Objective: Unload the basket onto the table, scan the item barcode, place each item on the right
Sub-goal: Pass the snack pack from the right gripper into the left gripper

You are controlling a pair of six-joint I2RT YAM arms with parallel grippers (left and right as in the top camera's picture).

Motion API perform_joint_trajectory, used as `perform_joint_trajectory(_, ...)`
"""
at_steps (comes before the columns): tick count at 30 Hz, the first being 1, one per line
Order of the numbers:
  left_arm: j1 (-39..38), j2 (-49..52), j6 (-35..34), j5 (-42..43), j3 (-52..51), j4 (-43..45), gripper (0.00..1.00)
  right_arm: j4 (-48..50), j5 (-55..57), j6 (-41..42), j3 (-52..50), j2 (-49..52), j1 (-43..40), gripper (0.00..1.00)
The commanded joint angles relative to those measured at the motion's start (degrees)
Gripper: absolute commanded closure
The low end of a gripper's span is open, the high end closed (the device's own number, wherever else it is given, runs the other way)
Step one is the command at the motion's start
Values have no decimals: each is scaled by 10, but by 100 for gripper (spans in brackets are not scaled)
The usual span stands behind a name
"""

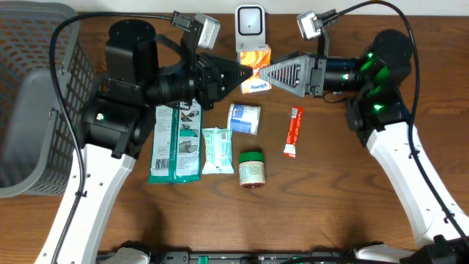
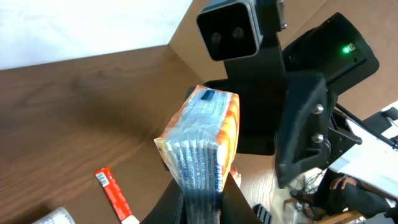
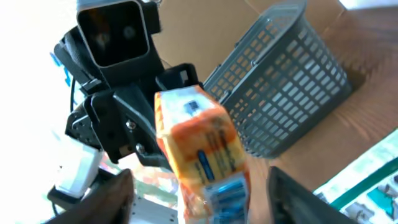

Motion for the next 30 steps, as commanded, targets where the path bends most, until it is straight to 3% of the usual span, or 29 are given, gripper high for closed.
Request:
perform_joint_trajectory(1,-1,1,-10,-3,5,3,92,2,1,-21,7,0,-14,28)
perform_joint_trajectory(7,-1,1,-47,-3,5,2,94,-7,-30,-40,6,0,-62,18)
perform_joint_trajectory(9,-1,1,-73,-1,5,3,92,-28,-50,-64,6,0,-78,2)
perform_joint_trajectory(11,0,1,-101,21,5,4,92,-61,-68,-99,6,0,-94,1)
perform_joint_trajectory(17,21,2,-184,213,5,94,92,-231,-44,-241,6,0,-138,1)
perform_joint_trajectory(22,32,4,-264,359,5,269,92,-403,104,-329,6,0,-169,1)
perform_joint_trajectory(30,32,12,-288,361,5,350,93,-586,441,-351,6,0,-172,1)
